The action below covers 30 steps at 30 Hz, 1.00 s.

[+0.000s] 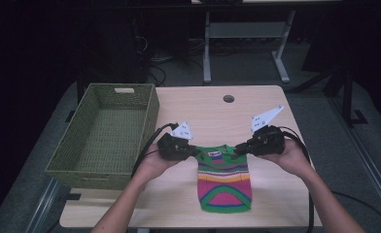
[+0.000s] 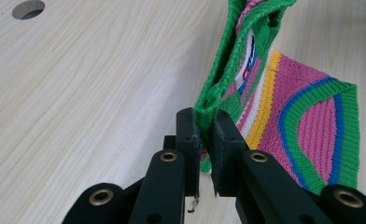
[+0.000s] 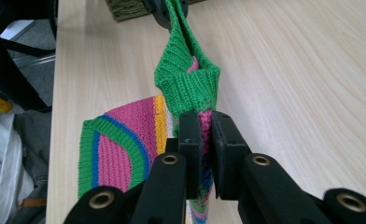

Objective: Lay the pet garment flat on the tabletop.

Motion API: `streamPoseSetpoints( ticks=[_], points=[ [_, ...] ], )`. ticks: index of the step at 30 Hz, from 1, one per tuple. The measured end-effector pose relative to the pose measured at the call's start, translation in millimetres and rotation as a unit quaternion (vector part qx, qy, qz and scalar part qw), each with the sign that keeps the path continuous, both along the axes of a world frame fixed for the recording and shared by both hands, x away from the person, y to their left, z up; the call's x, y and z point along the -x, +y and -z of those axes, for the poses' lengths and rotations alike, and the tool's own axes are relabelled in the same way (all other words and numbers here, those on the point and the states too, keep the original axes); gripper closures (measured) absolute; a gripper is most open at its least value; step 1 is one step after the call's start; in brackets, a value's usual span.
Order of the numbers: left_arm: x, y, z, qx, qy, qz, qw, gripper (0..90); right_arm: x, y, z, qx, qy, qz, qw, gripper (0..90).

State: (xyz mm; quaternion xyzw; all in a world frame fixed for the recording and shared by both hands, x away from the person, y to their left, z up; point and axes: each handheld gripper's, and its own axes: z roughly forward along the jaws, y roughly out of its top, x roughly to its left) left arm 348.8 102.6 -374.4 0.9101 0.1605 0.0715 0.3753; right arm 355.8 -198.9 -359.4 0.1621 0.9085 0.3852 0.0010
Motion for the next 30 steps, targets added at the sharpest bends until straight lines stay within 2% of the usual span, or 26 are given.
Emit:
streamPoseSetpoints(
  ticks=[6,8,17,20,21,23,24,25,26,27,28,29,30],
  points=[
    [-10.1,-5.0,-0.4,0.000,0.002,-0.018,0.9998,83.1,-7.4,-4.3,3.1,-0.005,0.006,0.013,0.9999,82.9],
    [-13.4,-5.8,-0.1,-0.006,0.001,-0.018,0.9998,83.0,-9.6,-4.5,4.0,-0.006,0.005,0.015,0.9998,82.9],
    [-25.7,-9.8,0.4,-0.010,0.005,-0.027,0.9996,82.8,-20.7,-5.7,6.5,-0.004,0.006,0.028,0.9996,83.0],
    [-29.9,-10.7,1.5,-0.005,0.009,-0.034,0.9994,82.7,-23.5,-6.6,6.5,-0.003,0.012,0.032,0.9994,82.9],
    [-32.4,-11.4,1.6,-0.011,0.006,-0.034,0.9993,82.7,-24.9,-6.9,6.4,-0.006,0.013,0.033,0.9994,82.9],
    [-40.7,-14.7,1.8,-0.008,-0.005,-0.063,0.9980,82.0,-31.5,-7.4,5.5,-0.006,0.005,0.042,0.9991,82.6],
    [-46.7,-16.3,0.9,-0.002,-0.019,-0.093,0.9955,77.6,-38.0,-7.0,4.5,-0.004,-0.003,0.062,0.9981,80.3],
    [-52.7,-17.4,0.4,0.007,-0.031,-0.123,0.9919,67.5,-46.6,-7.2,3.3,0.003,-0.018,0.102,0.9946,70.4],
    [-58.6,-16.7,0.5,0.021,-0.027,-0.136,0.9901,62.4,-55.5,-8.3,2.6,0.003,-0.032,0.146,0.9888,60.2],
    [-62.5,-16.1,1.2,0.033,-0.020,-0.147,0.9884,62.8,-62.3,-10.8,2.1,-0.001,-0.030,0.172,0.9846,61.1],
    [-64.7,-15.4,2.4,0.038,-0.020,-0.151,0.9875,62.2,-66.8,-13.6,2.6,-0.006,-0.033,0.184,0.9823,59.5],
    [-65.2,-15.0,4.1,0.042,-0.016,-0.154,0.9870,60.8,-68.9,-15.8,3.5,0.002,-0.041,0.200,0.9789,57.6],
    [-64.9,-14.1,5.6,0.041,-0.013,-0.150,0.9877,60.4,-70.0,-18.8,4.8,0.006,-0.042,0.208,0.9772,57.3]
  ],
)
